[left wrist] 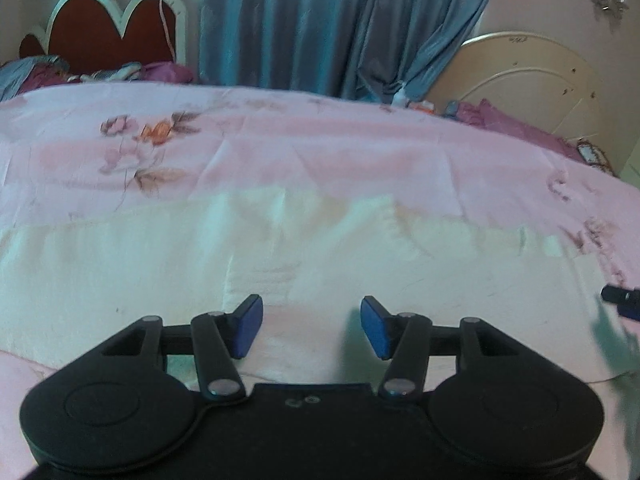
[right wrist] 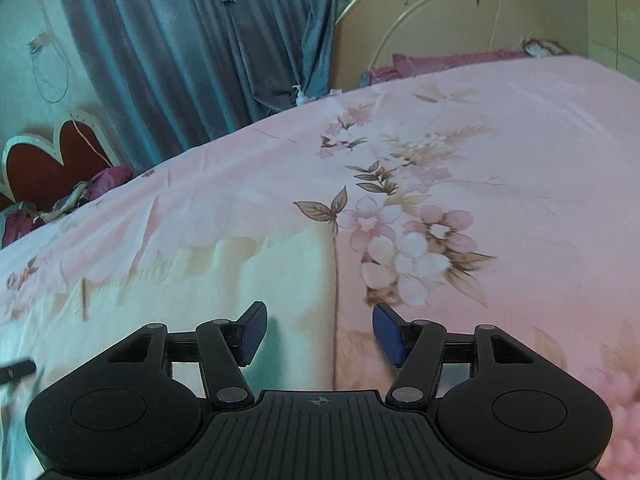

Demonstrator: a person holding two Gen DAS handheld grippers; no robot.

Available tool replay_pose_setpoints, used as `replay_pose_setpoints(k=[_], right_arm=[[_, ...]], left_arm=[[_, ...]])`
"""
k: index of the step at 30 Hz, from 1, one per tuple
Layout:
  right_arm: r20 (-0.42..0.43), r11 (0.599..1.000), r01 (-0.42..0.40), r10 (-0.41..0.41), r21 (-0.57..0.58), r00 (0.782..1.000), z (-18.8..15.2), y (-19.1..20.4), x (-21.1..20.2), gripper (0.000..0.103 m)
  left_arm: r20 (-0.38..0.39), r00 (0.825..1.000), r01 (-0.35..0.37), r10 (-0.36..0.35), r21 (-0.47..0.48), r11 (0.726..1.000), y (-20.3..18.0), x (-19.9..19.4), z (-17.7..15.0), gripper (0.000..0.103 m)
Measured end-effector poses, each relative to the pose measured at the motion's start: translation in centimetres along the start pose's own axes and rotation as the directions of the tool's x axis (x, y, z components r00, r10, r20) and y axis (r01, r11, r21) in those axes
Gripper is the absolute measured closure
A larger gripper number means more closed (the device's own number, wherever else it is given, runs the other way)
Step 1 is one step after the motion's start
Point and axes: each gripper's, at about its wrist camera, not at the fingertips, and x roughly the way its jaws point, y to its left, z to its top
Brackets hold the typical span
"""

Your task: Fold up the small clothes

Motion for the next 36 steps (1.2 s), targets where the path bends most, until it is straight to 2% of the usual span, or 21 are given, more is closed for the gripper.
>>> replay_pose_setpoints(k=[1,4,5,6,7,9,10,11,14,17,18,19,21,23,25,28,32,36], right_arm=[[-0.008,1.0,-0.006,0.006,0.017,1.0,0.3,-0.1,0.6,0.061],[-0.022,0.998,-0.024,0.025,0.059,0.999,1.2,-0.4,2.1,0.061],[-0.025,0.998,-0.025,0.027,0.061,0.999,1.4,-0.4,2.5,0.065],[-0.03,0.997,-0.032,0.034,0.064,0.999,1.6,-0.4,2.8,0.082],[-0.031,0.997,-0.036,0.039,0.073,0.999,1.6,-0.4,2.9,0.095],[-0.015,0.999,-0.025,0.025,0.042,1.0,1.6,-0.1,2.5,0.096],[0.004,1.0,0.02,-0.02,-0.012,1.0,1.4,0.2,2.5,0.097],[0.009,0.998,0.055,-0.054,-0.034,0.998,1.1,0.1,2.7,0.097],[0.001,0.997,0.058,-0.058,-0.054,0.998,1.4,0.2,2.8,0.096],[0.053,0.991,0.104,-0.1,-0.084,0.994,1.7,0.8,1.4,0.095],[0.074,0.991,0.102,-0.095,-0.091,0.993,1.6,1.1,0.9,0.091],[0.086,0.99,0.09,-0.081,-0.104,0.993,1.6,1.4,0.5,0.081],[0.083,0.986,0.078,-0.066,-0.147,0.994,1.2,2.3,0.4,0.068],[0.05,0.979,0.078,-0.069,-0.187,0.996,0.6,3.0,1.1,0.068],[0.019,0.967,0.117,-0.116,-0.225,0.993,-0.3,2.9,2.3,0.067],[0.013,0.979,0.114,-0.113,-0.168,0.993,-0.3,2.2,1.7,0.067],[0.041,0.981,0.051,-0.044,-0.189,0.998,-0.8,3.9,-0.5,0.067],[0.024,0.968,-0.028,0.035,-0.251,0.999,-2.4,6.9,-1.5,0.067]], left_arm=[[-0.005,1.0,0.001,-0.001,-0.001,1.0,0.2,0.2,-0.1,0.05],[0.002,1.0,-0.002,0.002,0.016,1.0,0.1,0.2,-0.3,0.048],[0.003,1.0,-0.004,0.004,0.022,1.0,0.0,0.3,-0.3,0.047],[0.005,1.0,-0.005,0.005,0.029,1.0,-0.1,0.3,-0.3,0.046],[0.007,1.0,-0.007,0.007,0.034,0.999,-0.2,0.3,-0.4,0.046],[0.011,1.0,-0.01,0.009,0.042,0.999,-0.2,0.4,-0.4,0.045],[0.013,1.0,-0.008,0.008,0.044,0.999,-0.2,0.4,-0.4,0.045],[0.014,1.0,-0.007,0.006,0.046,0.999,-0.2,0.5,-0.4,0.045],[0.016,1.0,-0.004,0.003,0.055,0.998,-0.1,0.7,-0.5,0.045],[0.001,1.0,-0.013,0.013,0.048,0.999,-0.2,0.4,-0.2,0.045],[0.002,1.0,-0.013,0.012,0.04,0.999,-0.3,0.1,0.0,0.044],[0.007,1.0,-0.012,0.012,0.037,0.999,-0.3,0.0,0.0,0.042],[0.001,1.0,-0.018,0.018,0.051,0.999,-0.5,0.2,-0.1,0.041],[-0.005,1.0,-0.025,0.025,0.061,0.998,-0.6,0.6,-0.3,0.04],[-0.007,0.999,-0.031,0.032,0.071,0.997,-0.7,0.7,-0.3,0.04],[-0.016,0.999,-0.031,0.032,0.067,0.997,-0.7,0.8,-0.2,0.039],[-0.016,0.999,-0.04,0.041,0.08,0.996,-0.9,0.9,-0.3,0.037],[-0.018,0.999,-0.044,0.046,0.091,0.995,-1.1,0.9,-0.2,0.037]])
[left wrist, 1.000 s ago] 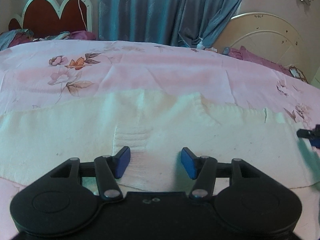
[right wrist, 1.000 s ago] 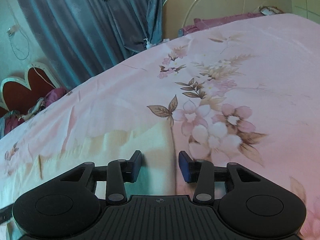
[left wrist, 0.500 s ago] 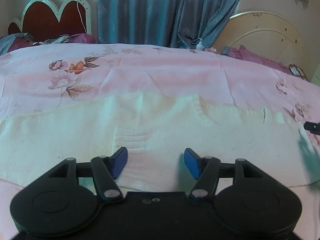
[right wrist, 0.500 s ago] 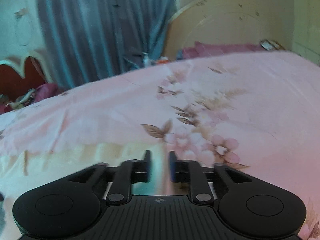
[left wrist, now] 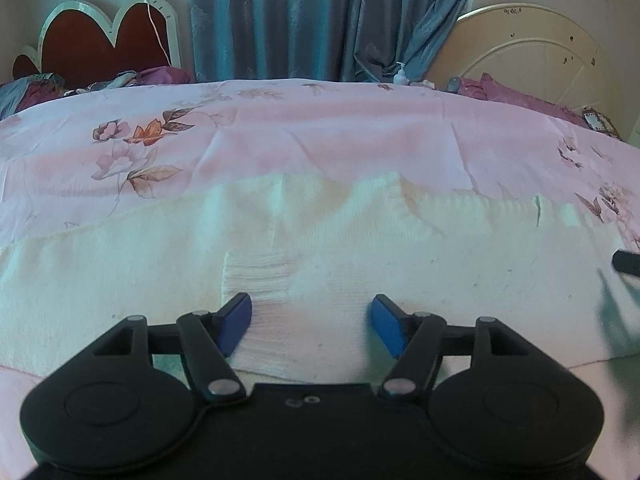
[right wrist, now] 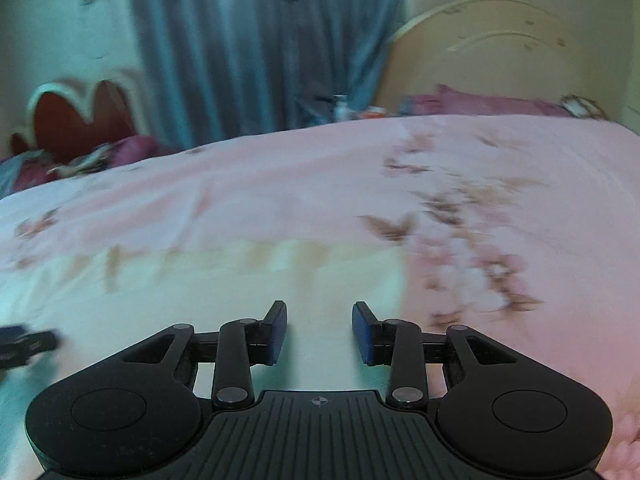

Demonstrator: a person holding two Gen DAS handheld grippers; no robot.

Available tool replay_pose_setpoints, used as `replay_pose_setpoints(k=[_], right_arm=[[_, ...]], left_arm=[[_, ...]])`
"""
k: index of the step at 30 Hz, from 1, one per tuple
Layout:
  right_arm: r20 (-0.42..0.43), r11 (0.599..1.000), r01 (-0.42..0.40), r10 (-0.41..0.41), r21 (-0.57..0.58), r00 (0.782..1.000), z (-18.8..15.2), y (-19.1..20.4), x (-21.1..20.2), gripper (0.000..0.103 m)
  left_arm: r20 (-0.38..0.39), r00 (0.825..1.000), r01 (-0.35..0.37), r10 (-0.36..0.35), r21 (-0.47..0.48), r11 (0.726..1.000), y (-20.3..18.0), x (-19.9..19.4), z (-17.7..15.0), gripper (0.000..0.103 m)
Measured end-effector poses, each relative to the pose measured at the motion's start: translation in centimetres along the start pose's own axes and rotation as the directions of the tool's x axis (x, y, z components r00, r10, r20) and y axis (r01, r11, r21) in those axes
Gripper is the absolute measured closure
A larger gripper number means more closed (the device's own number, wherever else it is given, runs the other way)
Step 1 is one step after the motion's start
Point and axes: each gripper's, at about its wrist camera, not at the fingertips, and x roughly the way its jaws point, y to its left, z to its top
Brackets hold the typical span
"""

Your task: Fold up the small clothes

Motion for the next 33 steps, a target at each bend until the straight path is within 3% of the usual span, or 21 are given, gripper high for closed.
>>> replay_pose_setpoints(k=[4,13,17,20,23,28,33], right_arm=[[-0.015,0.996,0.036,-0.037,-0.081,0.999,-1.2,1.9,0.7,0.067],[-0.063,0.991,0.112,-0.117,-0.075,0.991,-2.2,-0.9,0.7,0.067],[-0.009,0.993,0.041,-0.042,-0.107,0.999,-2.3,1.9,-0.8,0.067],[-0.067,0.992,0.018,-0.026,-0.123,0.997,-3.1,3.0,0.4,0.067],[-0.064,0.992,0.013,-0.022,-0.127,0.998,-3.0,3.0,0.1,0.067],[-0.046,0.994,-0.063,0.059,-0.09,0.997,-2.5,4.4,-1.3,0.067],[-0.053,0.989,-0.121,0.117,-0.09,0.992,-2.4,8.6,-1.8,0.067]], left_arm=[[-0.004,1.0,-0.01,0.011,0.023,1.0,-0.2,0.1,0.0,0.036],[-0.012,1.0,-0.026,0.026,0.04,0.999,-0.5,0.2,0.1,0.035],[-0.022,0.998,-0.058,0.058,0.02,0.998,-0.8,-0.6,0.3,0.035],[-0.024,0.998,-0.064,0.063,-0.055,0.996,0.1,-2.4,-0.2,0.032],[-0.02,0.997,-0.077,0.075,-0.102,0.992,1.9,-4.6,-1.0,0.029],[-0.007,0.993,-0.116,0.117,-0.21,0.971,6.7,-8.4,-2.5,0.026],[-0.018,0.988,-0.15,0.151,-0.292,0.945,12.4,-10.3,-4.0,0.024]])
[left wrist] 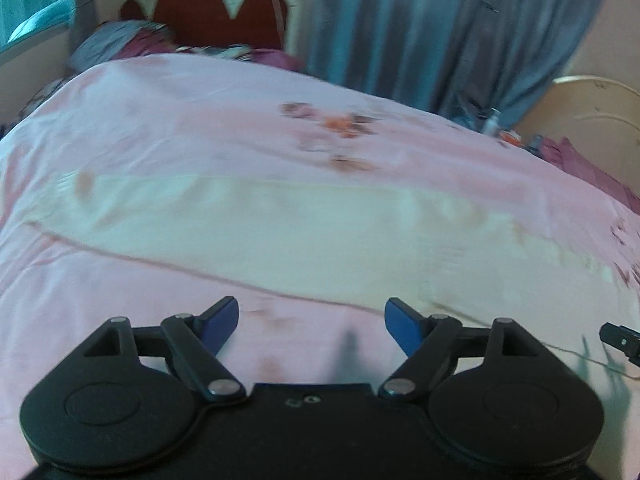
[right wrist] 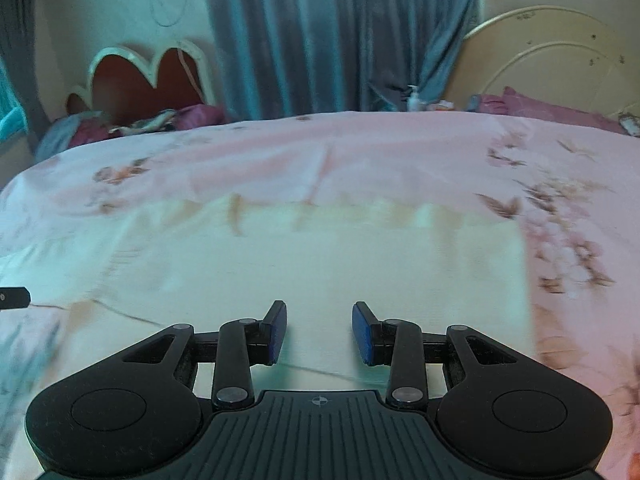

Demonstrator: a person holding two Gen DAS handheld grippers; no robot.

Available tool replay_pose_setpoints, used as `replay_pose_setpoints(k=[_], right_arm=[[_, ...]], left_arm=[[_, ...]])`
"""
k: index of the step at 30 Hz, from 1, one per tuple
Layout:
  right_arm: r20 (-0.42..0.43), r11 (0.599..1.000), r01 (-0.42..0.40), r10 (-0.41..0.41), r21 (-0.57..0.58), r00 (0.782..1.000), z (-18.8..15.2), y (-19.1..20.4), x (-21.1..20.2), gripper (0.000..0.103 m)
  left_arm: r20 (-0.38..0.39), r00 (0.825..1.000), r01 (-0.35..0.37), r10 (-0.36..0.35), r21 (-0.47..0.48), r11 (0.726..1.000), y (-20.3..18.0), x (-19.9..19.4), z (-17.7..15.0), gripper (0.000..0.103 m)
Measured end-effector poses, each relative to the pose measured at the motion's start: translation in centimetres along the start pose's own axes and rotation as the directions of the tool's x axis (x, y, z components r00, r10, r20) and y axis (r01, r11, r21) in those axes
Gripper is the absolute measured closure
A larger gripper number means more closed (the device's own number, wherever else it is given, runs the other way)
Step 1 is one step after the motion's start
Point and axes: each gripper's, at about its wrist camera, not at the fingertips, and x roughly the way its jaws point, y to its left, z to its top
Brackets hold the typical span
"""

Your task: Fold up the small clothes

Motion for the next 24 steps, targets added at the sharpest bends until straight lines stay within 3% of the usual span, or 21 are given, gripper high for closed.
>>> replay_pose_setpoints(k=[9,15,18,24], right_arm=[[-0.013,0.999,-0.042,0.042,-0.016,0.999,0.6,8.2,2.5,0.067],[-0.024,0.999,-0.041,0.04,-0.03,0.999,0.8,12.0,4.4,0.067],[-0.028,0.999,-0.027,0.026,-0.033,0.999,0.9,12.9,5.4,0.067],[-0.037,1.0,0.011,-0.012,-0.01,0.999,1.0,13.1,6.9,0.067]], left_arm=[[-0.034,0.999,-0.044,0.037,-0.212,0.976,11.6,1.4,1.0,0.026],[-0.042,0.999,-0.032,0.018,-0.36,0.932,18.2,3.3,1.9,0.039],[-0.019,1.0,-0.003,-0.006,-0.431,0.902,20.5,4.3,2.3,0.043],[0.045,0.999,0.04,-0.021,-0.484,0.874,22.2,6.1,3.6,0.043]])
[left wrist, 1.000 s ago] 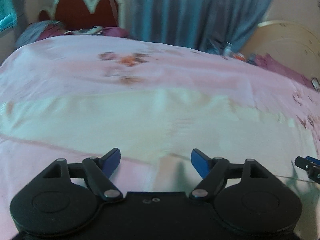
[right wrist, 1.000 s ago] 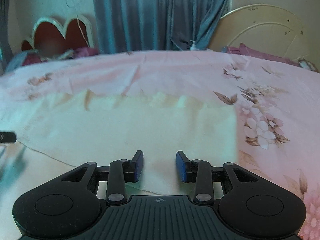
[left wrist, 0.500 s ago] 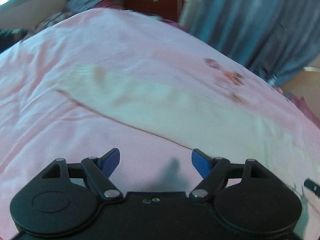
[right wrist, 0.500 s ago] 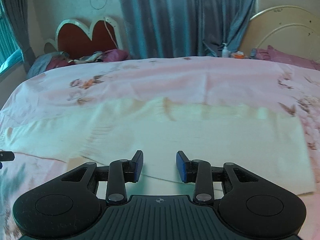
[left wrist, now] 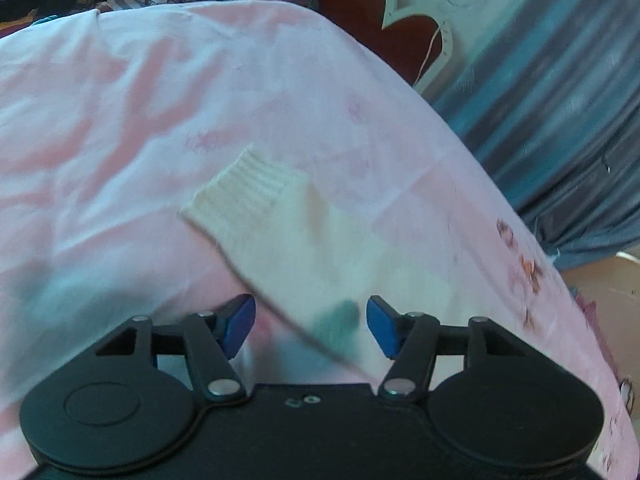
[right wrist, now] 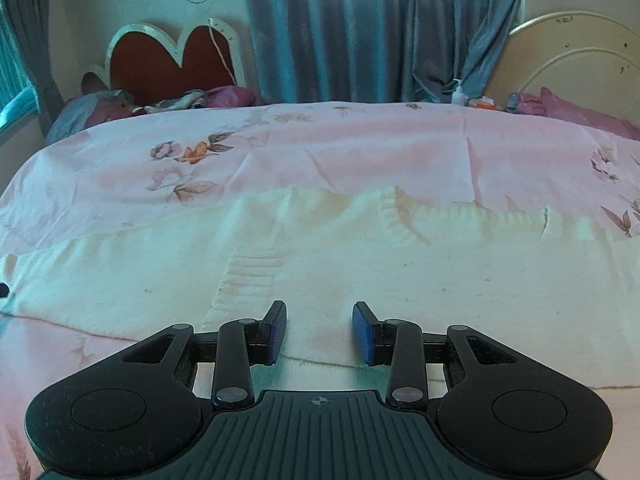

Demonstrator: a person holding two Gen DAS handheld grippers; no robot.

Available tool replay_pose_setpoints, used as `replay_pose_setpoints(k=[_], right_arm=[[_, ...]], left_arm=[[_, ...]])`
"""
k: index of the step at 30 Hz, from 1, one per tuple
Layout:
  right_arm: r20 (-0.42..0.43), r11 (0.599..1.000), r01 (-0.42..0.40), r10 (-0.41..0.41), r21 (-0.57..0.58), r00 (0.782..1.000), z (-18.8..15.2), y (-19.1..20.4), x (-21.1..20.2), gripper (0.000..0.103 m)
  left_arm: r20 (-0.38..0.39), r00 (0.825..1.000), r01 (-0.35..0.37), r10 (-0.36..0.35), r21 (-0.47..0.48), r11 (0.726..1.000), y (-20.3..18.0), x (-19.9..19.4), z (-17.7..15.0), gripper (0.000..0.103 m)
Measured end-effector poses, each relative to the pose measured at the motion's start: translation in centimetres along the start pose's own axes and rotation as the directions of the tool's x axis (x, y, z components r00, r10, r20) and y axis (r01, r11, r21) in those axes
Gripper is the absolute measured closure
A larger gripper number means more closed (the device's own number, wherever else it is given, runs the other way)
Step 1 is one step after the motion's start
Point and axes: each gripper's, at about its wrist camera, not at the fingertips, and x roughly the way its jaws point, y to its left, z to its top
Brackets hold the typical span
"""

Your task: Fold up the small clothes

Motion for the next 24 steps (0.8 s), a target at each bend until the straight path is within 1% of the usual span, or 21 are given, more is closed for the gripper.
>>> replay_pose_setpoints(k=[1,2,3,4,5,7,9,11,12,13,16,17,19,22,24], right_arm=[[0.002,1.0,0.005,-0.005,0.006,1.0,0.0,0.0,0.2,0.067],[0.006,1.0,0.014,-0.014,0.012,1.0,0.1,0.0,0.4,0.067],[0.008,1.0,0.022,-0.023,0.016,1.0,0.0,0.0,0.5,0.067],[0.006,0.999,0.03,-0.03,0.017,1.0,0.0,0.1,0.8,0.067],[-0.001,0.999,0.037,-0.037,0.012,0.999,-0.2,0.1,1.0,0.067],[-0.007,0.998,0.059,-0.059,-0.033,0.998,-0.6,0.6,1.8,0.067],[-0.01,0.995,0.069,-0.07,-0.065,0.997,-0.5,0.9,2.0,0.066],[-0.022,0.998,0.055,-0.056,-0.023,0.998,-0.1,0.4,1.8,0.066],[-0.01,0.999,0.038,-0.038,0.014,0.999,0.1,0.0,1.5,0.066],[0.004,0.999,0.037,-0.037,0.03,0.999,0.0,-0.2,1.3,0.066],[-0.017,0.997,0.06,-0.061,-0.043,0.998,-0.4,0.3,1.7,0.066],[-0.016,0.998,0.05,-0.051,-0.036,0.999,-0.2,0.3,1.4,0.066],[0.014,1.0,0.018,-0.019,0.007,1.0,0.0,-0.4,0.5,0.066],[0.046,0.999,-0.001,-0.001,0.046,0.999,0.1,-1.9,-1.0,0.066],[0.06,0.998,-0.006,0.002,0.064,0.998,0.0,-3.3,-2.1,0.066]], left_arm=[[0.017,1.0,0.005,-0.005,-0.012,1.0,0.0,0.3,0.2,0.048],[0.029,1.0,0.004,-0.004,-0.02,1.0,0.1,0.5,0.2,0.061],[0.04,0.999,-0.003,0.004,-0.026,1.0,0.2,0.8,0.4,0.066],[0.051,0.999,-0.009,0.011,-0.03,1.0,0.2,1.1,0.5,0.08],[0.056,0.998,-0.012,0.014,-0.038,0.999,0.4,1.3,0.6,0.091],[0.07,0.998,-0.006,0.009,-0.046,0.999,0.5,1.5,0.7,0.096],[0.091,0.996,0.002,0.0,-0.024,1.0,0.2,1.2,0.7,0.098],[0.119,0.993,0.023,-0.024,0.009,1.0,-0.6,0.5,0.6,0.098],[0.136,0.99,0.038,-0.043,0.037,0.999,-1.2,0.0,0.5,0.098],[0.151,0.987,0.053,-0.062,0.065,0.996,-1.9,-0.5,0.4,0.099],[0.17,0.973,0.129,-0.155,0.155,0.979,-5.0,-2.1,0.1,0.099],[0.168,0.967,0.16,-0.193,0.191,0.968,-6.3,-2.7,-0.2,0.099],[0.15,0.952,0.224,-0.267,0.258,0.94,-9.4,-3.5,-0.9,0.099],[0.082,0.925,0.321,-0.37,0.349,0.88,-14.7,-4.1,-3.2,0.099],[0.032,0.908,0.372,-0.418,0.397,0.839,-18.0,-4.3,-5.1,0.099]])
